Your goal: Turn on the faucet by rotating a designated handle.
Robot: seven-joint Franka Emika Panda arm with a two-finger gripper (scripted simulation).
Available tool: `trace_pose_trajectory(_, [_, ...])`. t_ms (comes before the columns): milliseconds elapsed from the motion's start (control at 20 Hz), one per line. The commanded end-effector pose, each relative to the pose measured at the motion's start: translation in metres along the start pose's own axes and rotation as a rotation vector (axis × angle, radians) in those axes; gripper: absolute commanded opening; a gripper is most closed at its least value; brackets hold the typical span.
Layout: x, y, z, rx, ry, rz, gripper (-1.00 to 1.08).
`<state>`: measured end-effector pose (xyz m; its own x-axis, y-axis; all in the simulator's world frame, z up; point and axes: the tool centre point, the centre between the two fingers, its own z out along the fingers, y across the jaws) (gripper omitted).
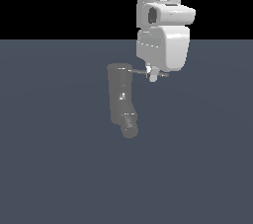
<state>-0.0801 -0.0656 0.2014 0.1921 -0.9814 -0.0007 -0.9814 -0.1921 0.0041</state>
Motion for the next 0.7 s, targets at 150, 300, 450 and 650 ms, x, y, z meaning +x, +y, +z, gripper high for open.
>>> trace_pose_trajectory(150, [0.019,-0.015,0.0,0.004,0.001,0.01,-1.0])
trace_pose_trajectory(300, [0.028,-0.022,0.0,0.004,0.001,0.013,-1.0])
trace_pose_trajectory(450, [0.037,-0.029,0.0,0.004,0.001,0.015,-1.0])
trace_pose_trajectory(650, [0.048,-0.038,0.0,0.004,0.001,0.019,-1.0])
